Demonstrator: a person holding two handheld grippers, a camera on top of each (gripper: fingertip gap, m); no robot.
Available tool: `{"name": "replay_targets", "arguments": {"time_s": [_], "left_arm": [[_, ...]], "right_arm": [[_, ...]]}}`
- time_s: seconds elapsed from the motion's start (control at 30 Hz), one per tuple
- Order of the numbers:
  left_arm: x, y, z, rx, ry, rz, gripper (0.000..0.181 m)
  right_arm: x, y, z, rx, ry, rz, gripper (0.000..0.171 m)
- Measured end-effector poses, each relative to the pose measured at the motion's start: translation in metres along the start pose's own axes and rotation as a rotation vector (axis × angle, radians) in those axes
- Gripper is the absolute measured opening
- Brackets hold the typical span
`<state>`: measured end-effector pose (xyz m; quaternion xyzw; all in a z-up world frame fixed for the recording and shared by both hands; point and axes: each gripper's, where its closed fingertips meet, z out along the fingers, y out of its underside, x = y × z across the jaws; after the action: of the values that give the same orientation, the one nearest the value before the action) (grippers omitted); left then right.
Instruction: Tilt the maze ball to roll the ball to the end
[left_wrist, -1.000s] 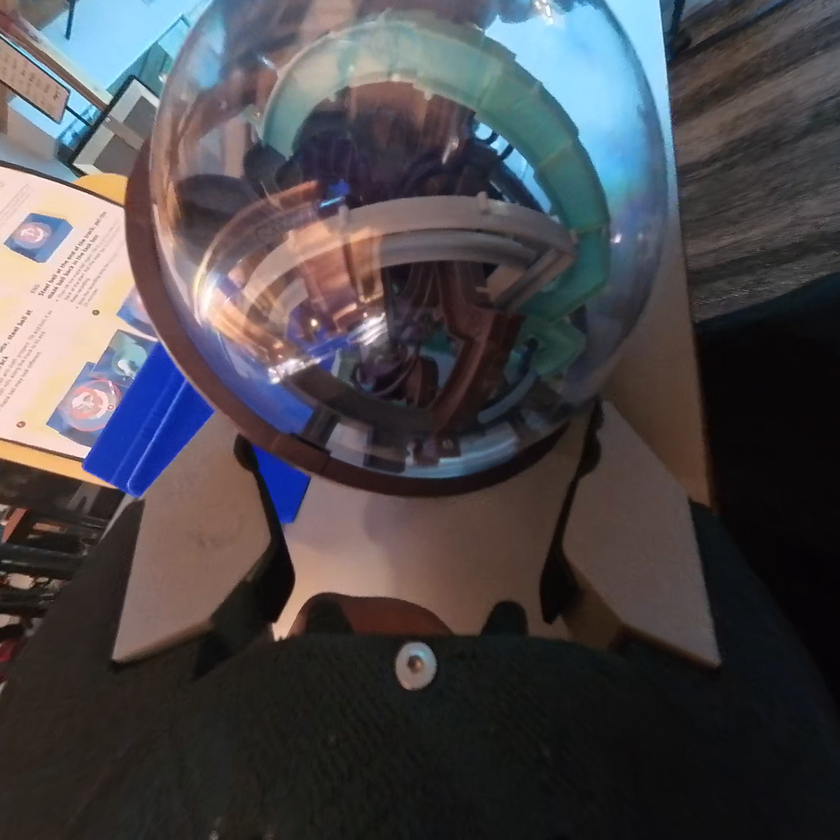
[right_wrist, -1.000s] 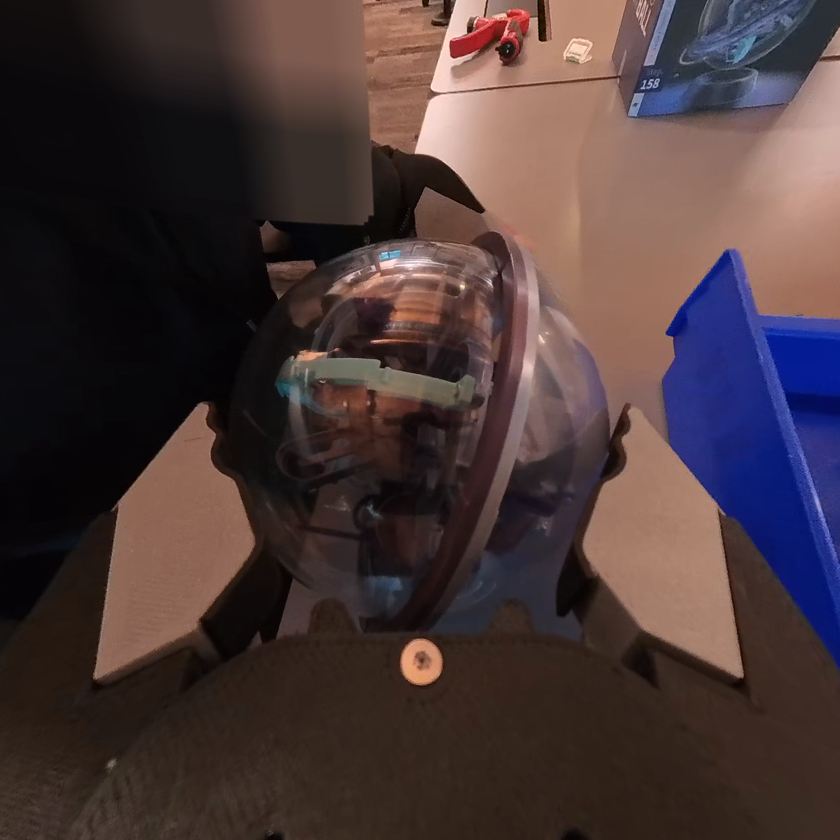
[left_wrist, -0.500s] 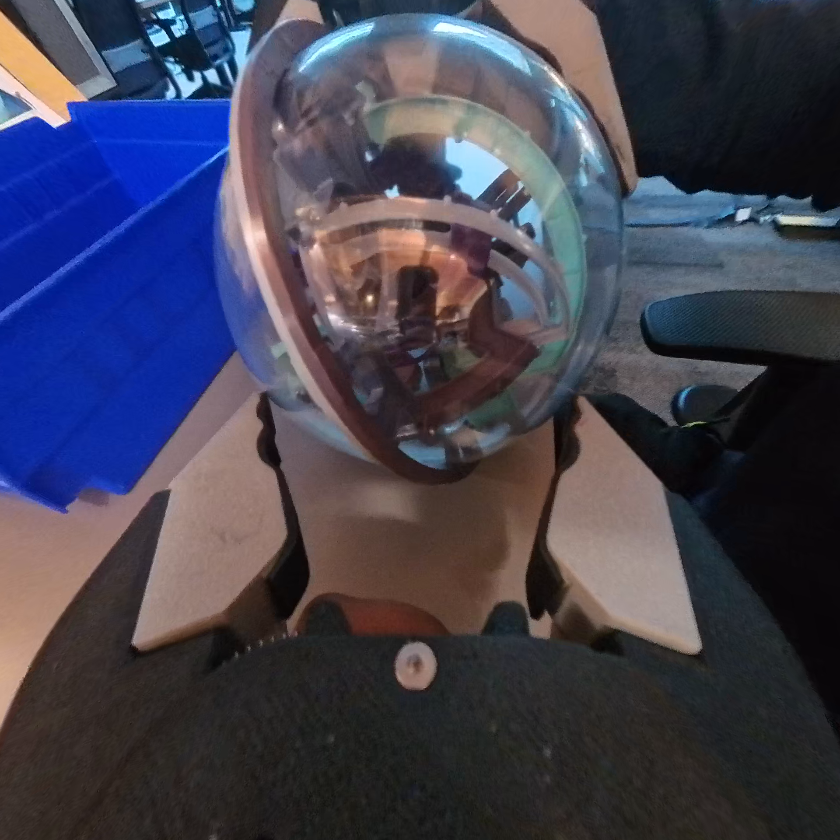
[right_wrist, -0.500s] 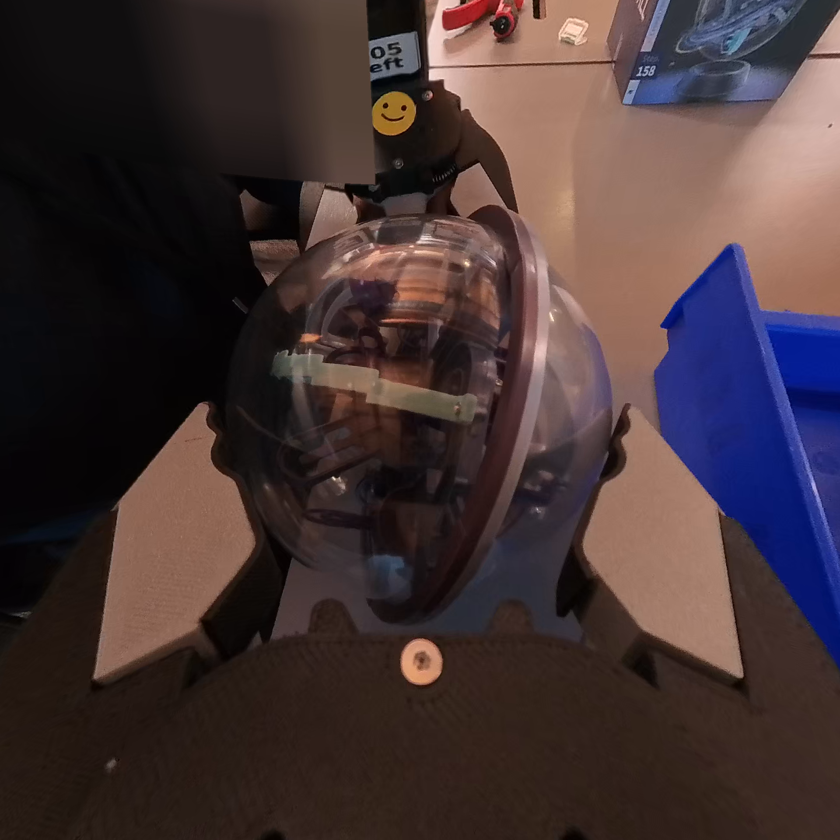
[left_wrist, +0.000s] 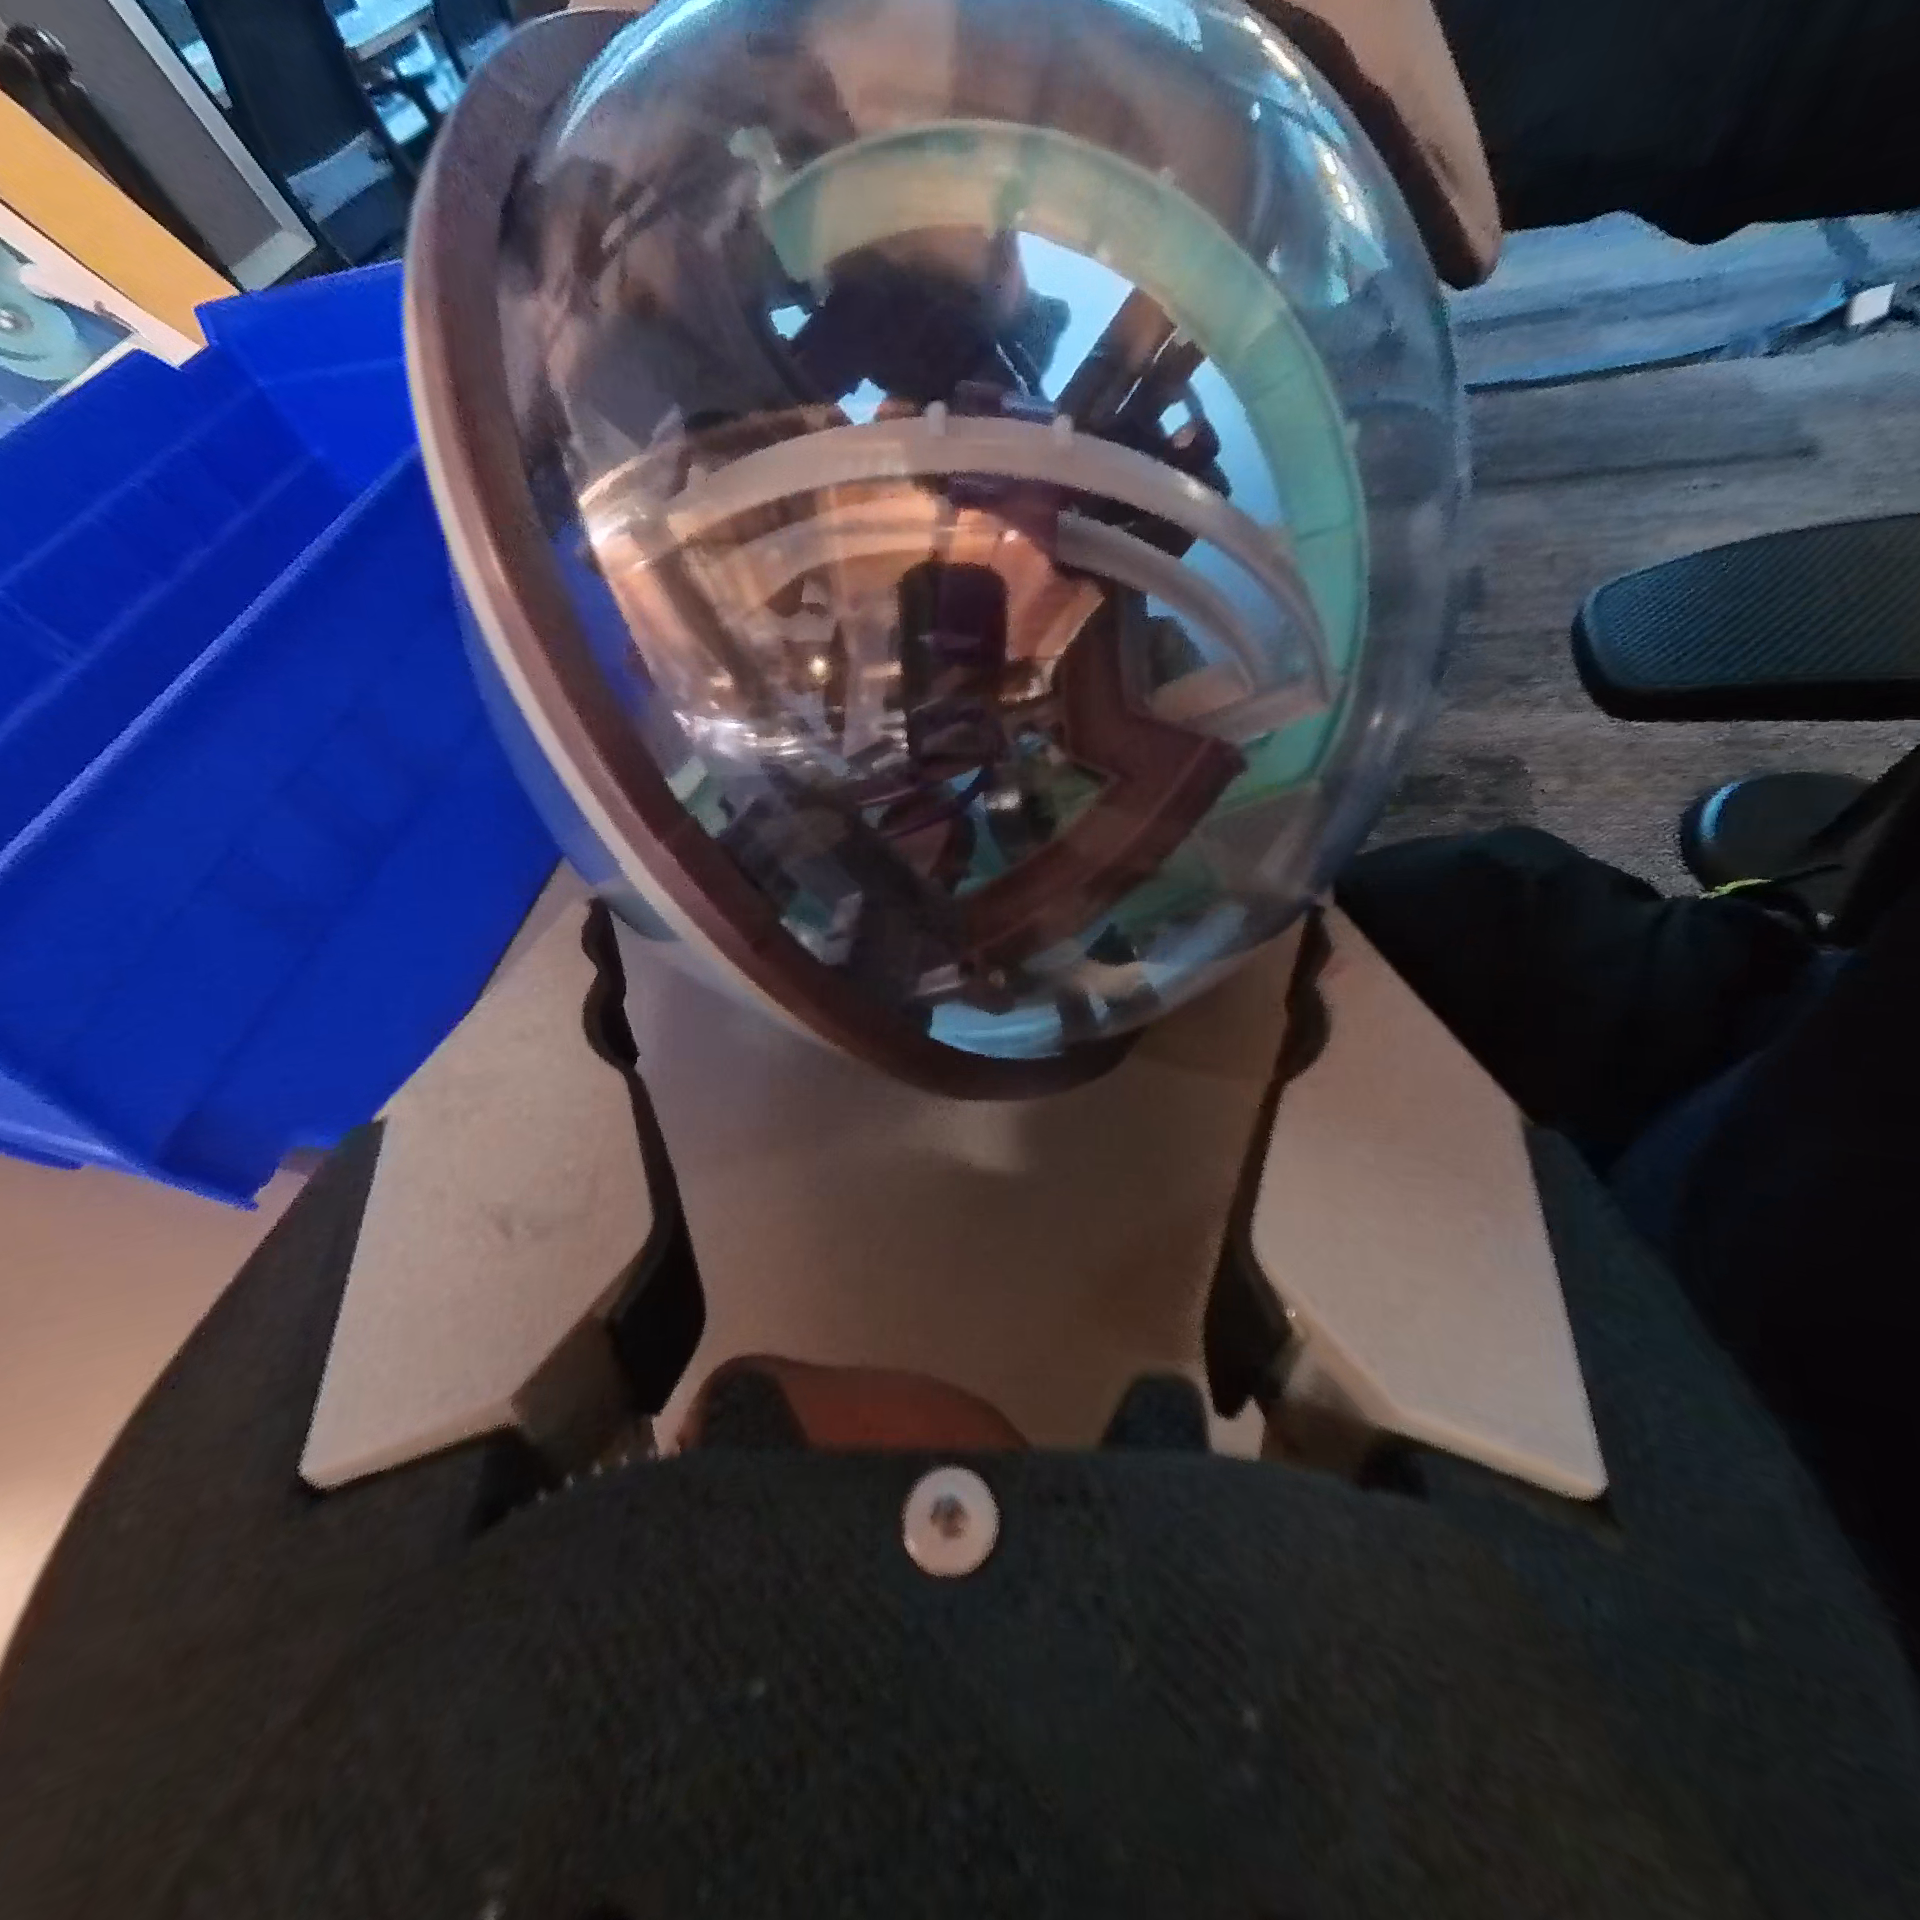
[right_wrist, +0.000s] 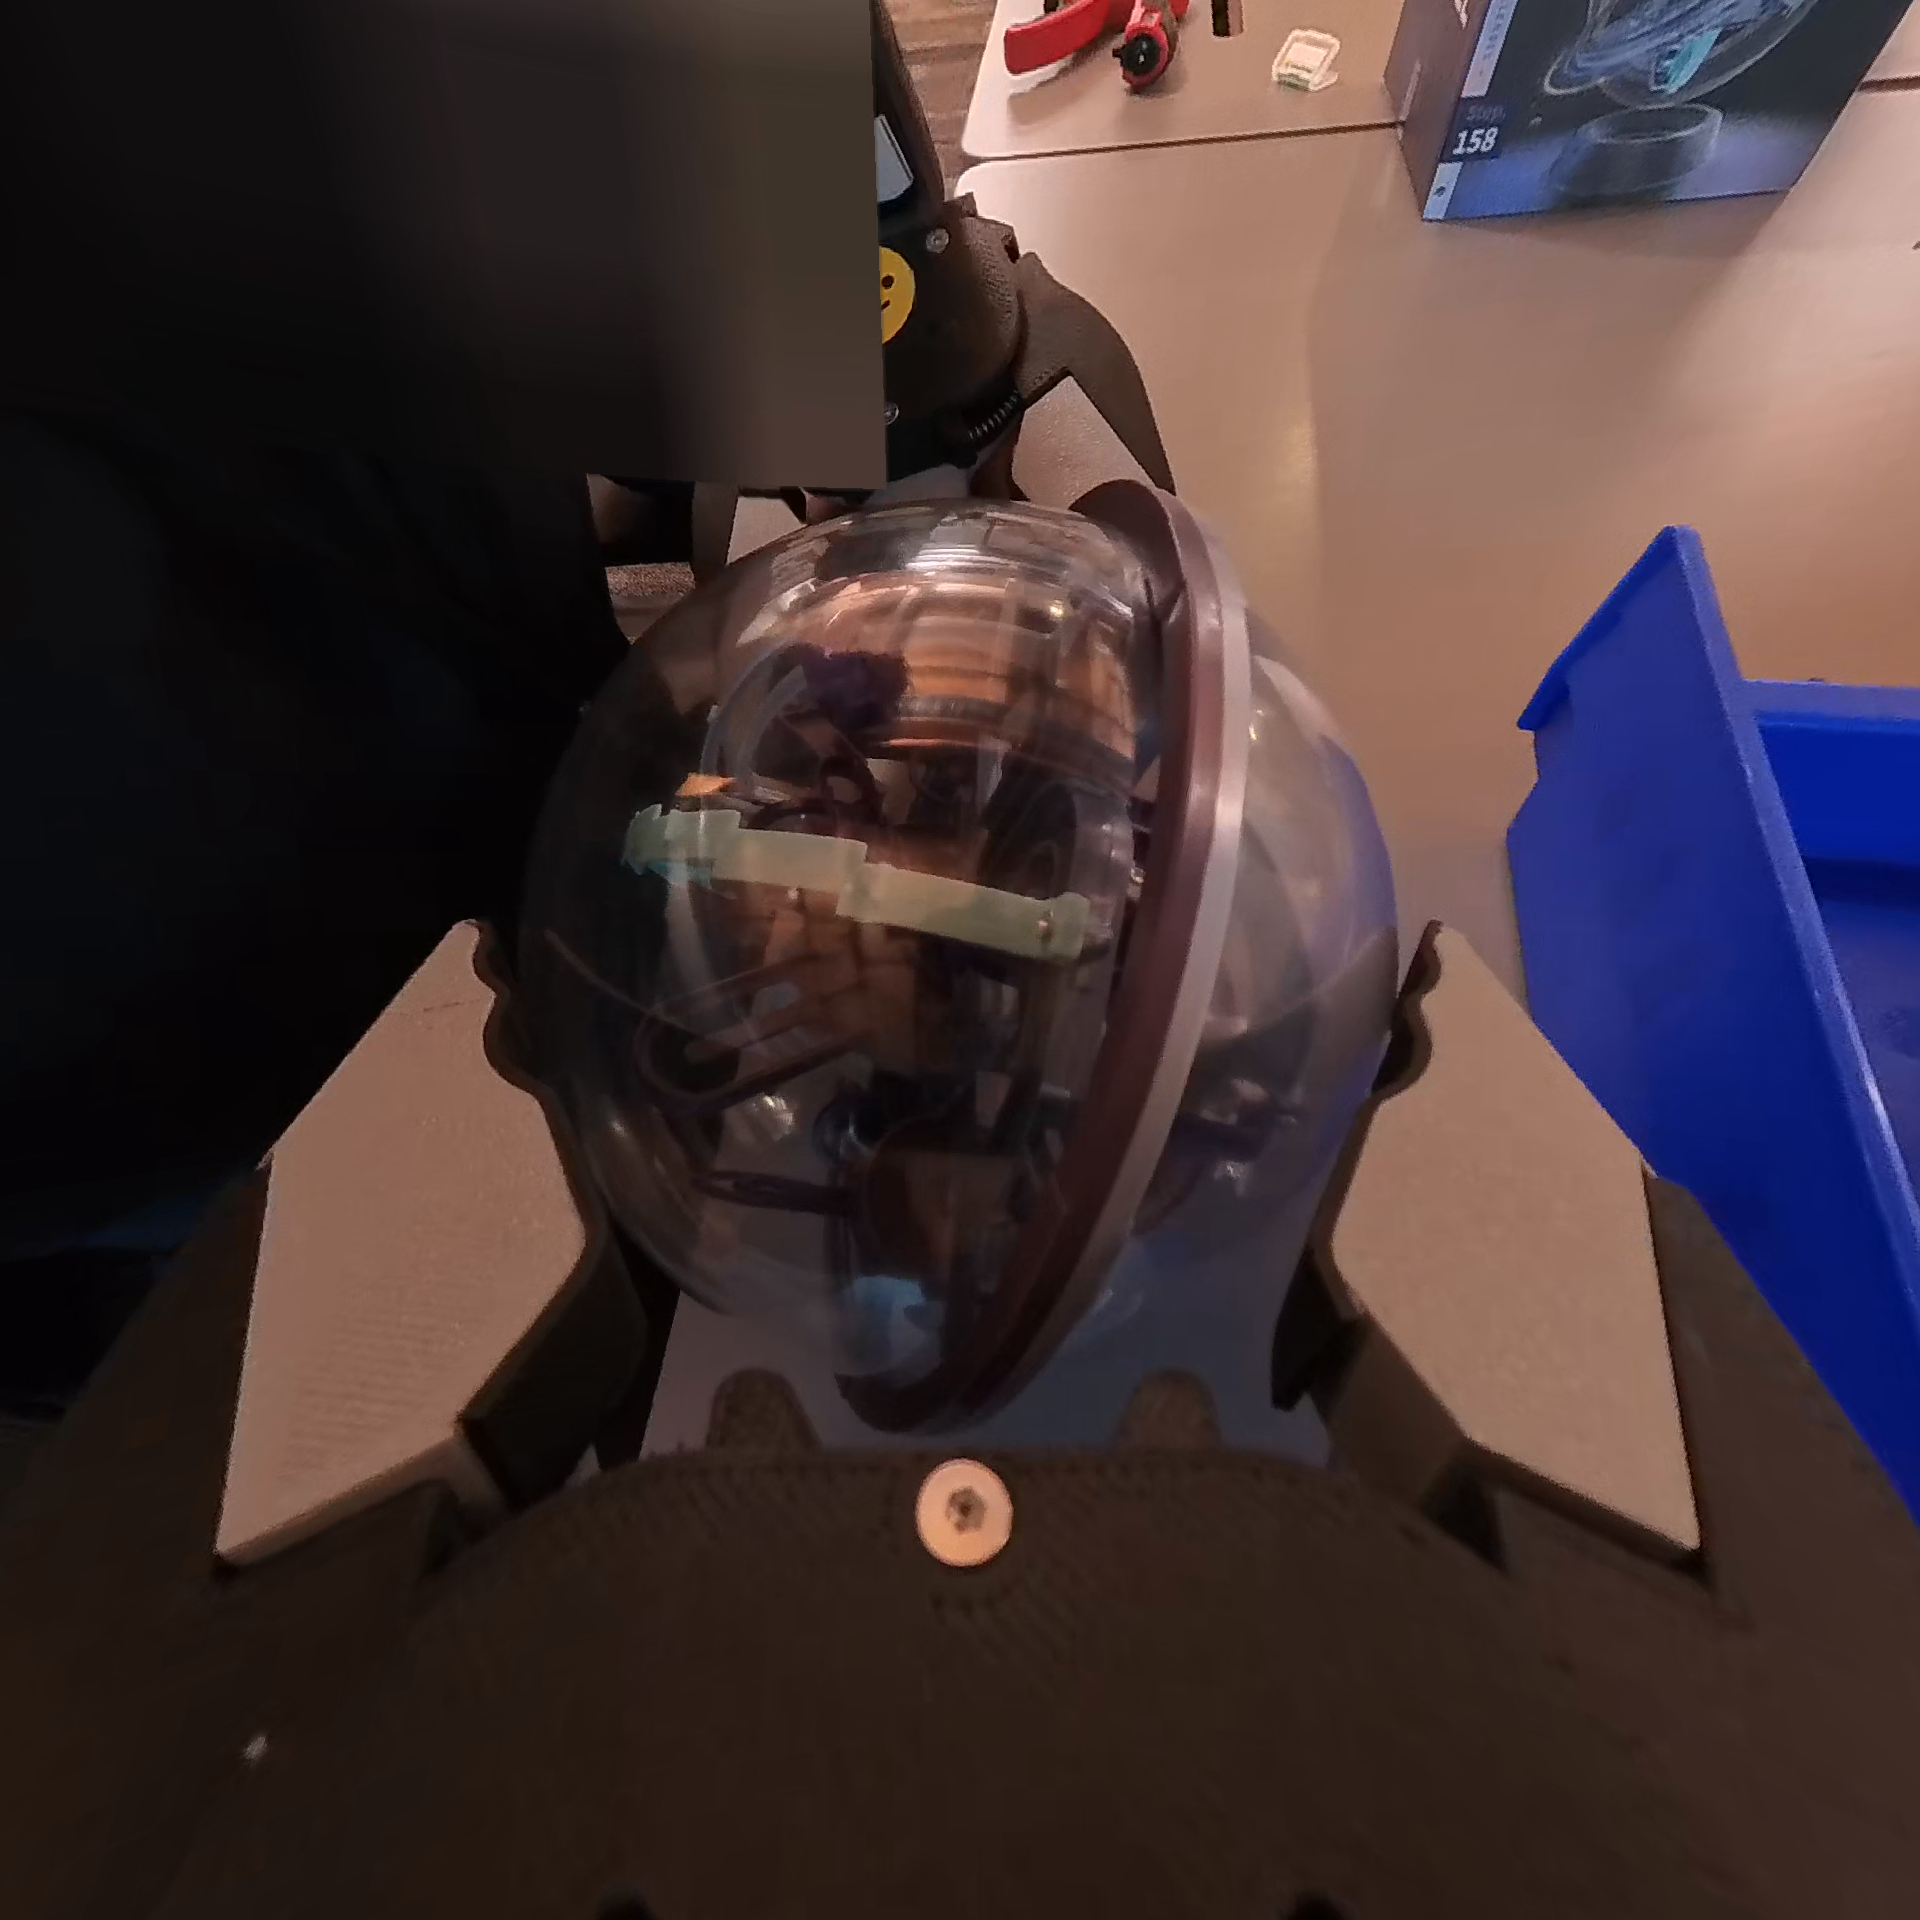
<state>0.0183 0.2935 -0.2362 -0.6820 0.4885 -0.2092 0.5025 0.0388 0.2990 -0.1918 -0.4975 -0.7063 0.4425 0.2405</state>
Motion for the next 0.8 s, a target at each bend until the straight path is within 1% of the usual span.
{"name": "replay_targets", "arguments": {"time_s": [0.03, 0.13, 0.27, 0.33, 0.4, 0.47, 0.57, 0.7, 0.8], "left_arm": [[0.000, 0.000, 0.000, -0.001, 0.002, 0.000, 0.125], [0.002, 0.002, -0.001, -0.009, 0.030, -0.039, 0.122], [0.011, 0.000, -0.007, 0.006, 0.149, -0.236, 0.115], [0.016, -0.003, -0.011, 0.028, 0.217, -0.335, 0.116], [0.016, -0.005, -0.015, 0.051, 0.248, -0.392, 0.112], [0.015, -0.006, -0.016, 0.066, 0.263, -0.413, 0.113], [0.015, -0.009, -0.011, 0.069, 0.269, -0.422, 0.125], [0.012, -0.012, -0.002, 0.069, 0.245, -0.377, 0.137], [0.010, -0.014, 0.000, 0.079, 0.242, -0.350, 0.140]], "right_arm": [[0.000, 0.000, 0.000, -0.001, 0.000, 0.003, 0.158], [-0.001, 0.000, 0.000, 0.002, 0.012, 0.003, 0.158], [-0.003, 0.000, 0.000, 0.003, 0.032, -0.021, 0.157], [-0.005, 0.001, 0.000, 0.003, 0.038, -0.021, 0.158], [-0.006, 0.001, 0.000, 0.003, 0.043, -0.020, 0.158], [-0.006, 0.001, 0.001, -0.005, 0.049, -0.021, 0.158], [-0.006, 0.000, 0.003, -0.013, 0.053, -0.011, 0.158], [-0.005, -0.002, 0.004, -0.005, 0.047, -0.010, 0.157], [-0.003, -0.003, 0.004, 0.011, 0.040, 0.000, 0.158]]}}
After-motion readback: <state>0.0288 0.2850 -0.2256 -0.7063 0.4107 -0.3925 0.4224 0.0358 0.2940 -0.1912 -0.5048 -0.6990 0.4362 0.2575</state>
